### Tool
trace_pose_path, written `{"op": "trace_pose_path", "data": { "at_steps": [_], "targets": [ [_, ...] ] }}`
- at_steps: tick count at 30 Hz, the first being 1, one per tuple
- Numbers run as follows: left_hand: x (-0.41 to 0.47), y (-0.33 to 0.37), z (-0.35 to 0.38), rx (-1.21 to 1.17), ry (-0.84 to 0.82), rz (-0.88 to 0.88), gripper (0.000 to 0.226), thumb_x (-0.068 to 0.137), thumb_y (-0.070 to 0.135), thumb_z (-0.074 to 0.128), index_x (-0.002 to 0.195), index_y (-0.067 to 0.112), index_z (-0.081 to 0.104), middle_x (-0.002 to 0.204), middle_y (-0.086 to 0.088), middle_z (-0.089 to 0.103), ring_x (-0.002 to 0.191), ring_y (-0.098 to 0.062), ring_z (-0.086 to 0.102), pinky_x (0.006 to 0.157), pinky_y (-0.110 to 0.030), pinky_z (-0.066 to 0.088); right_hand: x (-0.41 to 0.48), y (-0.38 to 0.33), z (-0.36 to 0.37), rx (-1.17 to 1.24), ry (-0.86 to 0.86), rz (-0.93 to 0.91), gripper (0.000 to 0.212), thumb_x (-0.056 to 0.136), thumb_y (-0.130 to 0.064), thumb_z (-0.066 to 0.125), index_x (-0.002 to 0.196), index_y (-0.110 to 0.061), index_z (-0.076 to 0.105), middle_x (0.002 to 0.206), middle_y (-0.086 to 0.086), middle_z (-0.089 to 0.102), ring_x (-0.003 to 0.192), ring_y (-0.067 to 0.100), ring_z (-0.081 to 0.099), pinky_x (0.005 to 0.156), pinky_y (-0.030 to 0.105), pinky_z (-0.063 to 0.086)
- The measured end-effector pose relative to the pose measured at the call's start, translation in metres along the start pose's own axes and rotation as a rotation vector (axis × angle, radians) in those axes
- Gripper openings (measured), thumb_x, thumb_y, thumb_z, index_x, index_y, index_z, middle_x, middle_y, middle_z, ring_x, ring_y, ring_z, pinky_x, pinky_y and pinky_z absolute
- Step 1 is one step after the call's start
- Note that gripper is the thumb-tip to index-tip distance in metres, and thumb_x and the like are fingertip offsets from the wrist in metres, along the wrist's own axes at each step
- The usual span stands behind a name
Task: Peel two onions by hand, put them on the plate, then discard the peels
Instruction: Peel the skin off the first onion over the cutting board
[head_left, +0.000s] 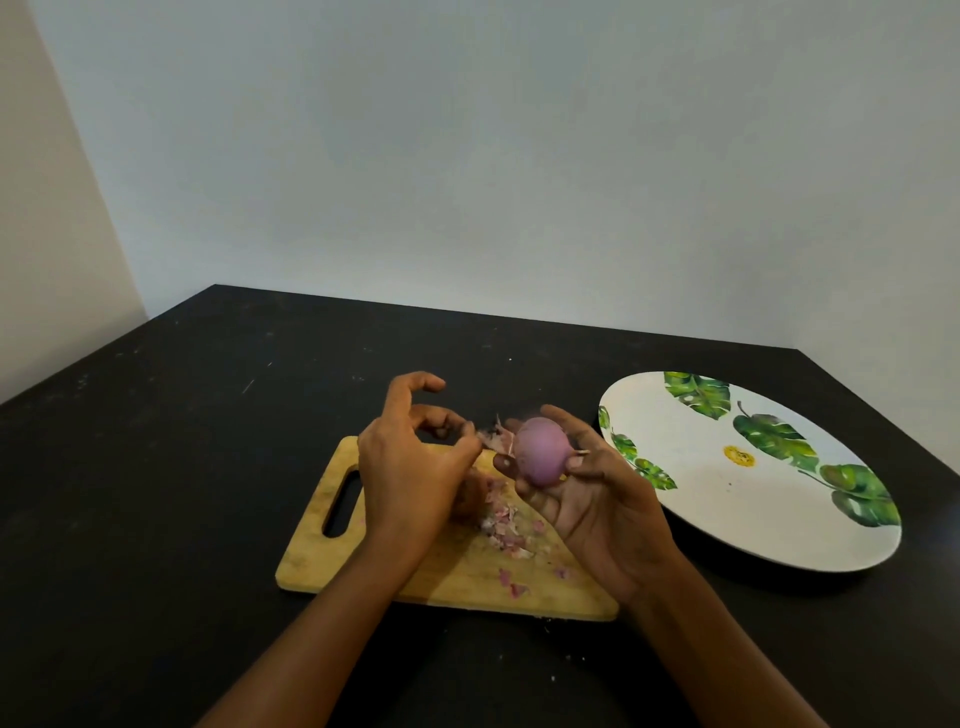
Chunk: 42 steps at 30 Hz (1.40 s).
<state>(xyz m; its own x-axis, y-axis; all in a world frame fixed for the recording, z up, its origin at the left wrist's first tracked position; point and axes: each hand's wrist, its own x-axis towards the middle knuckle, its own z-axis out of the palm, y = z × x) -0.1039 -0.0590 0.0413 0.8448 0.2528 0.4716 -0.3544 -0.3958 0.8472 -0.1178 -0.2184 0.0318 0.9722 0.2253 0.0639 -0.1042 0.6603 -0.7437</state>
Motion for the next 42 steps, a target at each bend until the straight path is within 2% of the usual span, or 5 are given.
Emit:
{"op": "trace_pose_path", "data": {
  "at_steps": [9,19,31,36,42],
  "targets": [
    [-0.003,0.016,-0.003,-0.335,-0.189,-0.083,0.053,0.07,0.052,0.058,0.115,0.026,0.047,0.085,0.003,0.07,0.083,-0.002,0.065,0.079,-0.022,0.05,0.002,0.001,-0.004,0.0,0.013,0.012,0.103,0.03,-0.013,0.094,0.124,-0.004,0.054,0.109,0.024,0.069,0.092,0.041,0.069,0.066,0.036,0.059],
    [-0.005,0.016,-0.002,-0.271,-0.227,-0.076,0.058,0.073,0.006,0.074,0.117,0.028,0.043,0.084,0.003,0.069,0.081,-0.001,0.065,0.08,-0.018,0.051,-0.001,0.0,-0.003,-0.036,0.023,0.028,0.059,0.063,-0.001,0.064,0.121,-0.006,0.055,0.109,0.024,0.068,0.089,0.036,0.071,0.064,0.036,0.06],
    [0.0,0.01,-0.003,-0.279,-0.176,-0.102,0.056,0.072,0.002,0.075,0.112,0.028,0.047,0.08,0.0,0.07,0.075,-0.008,0.068,0.074,-0.03,0.057,0.0,0.0,-0.002,0.033,0.03,0.042,0.106,0.032,-0.017,0.093,0.129,-0.004,0.051,0.115,0.023,0.067,0.088,0.035,0.07,0.062,0.032,0.059],
    [0.006,0.006,-0.006,-0.075,-0.113,-0.04,0.051,0.077,0.013,0.073,0.115,0.03,0.044,0.082,0.015,0.064,0.078,0.005,0.062,0.066,-0.003,0.043,0.0,-0.003,-0.003,0.061,0.004,0.041,0.1,0.034,-0.018,0.093,0.126,-0.005,0.054,0.116,0.023,0.066,0.086,0.035,0.07,0.062,0.03,0.058],
    [0.002,0.007,-0.002,0.047,-0.134,-0.012,0.037,0.08,0.022,0.07,0.108,0.032,0.047,0.095,0.02,0.058,0.093,0.002,0.056,0.081,-0.016,0.041,0.001,0.0,-0.004,-0.004,0.066,0.025,0.065,0.061,0.0,0.072,0.124,-0.006,0.055,0.108,0.021,0.07,0.096,0.041,0.068,0.067,0.036,0.059]
  ]
}}
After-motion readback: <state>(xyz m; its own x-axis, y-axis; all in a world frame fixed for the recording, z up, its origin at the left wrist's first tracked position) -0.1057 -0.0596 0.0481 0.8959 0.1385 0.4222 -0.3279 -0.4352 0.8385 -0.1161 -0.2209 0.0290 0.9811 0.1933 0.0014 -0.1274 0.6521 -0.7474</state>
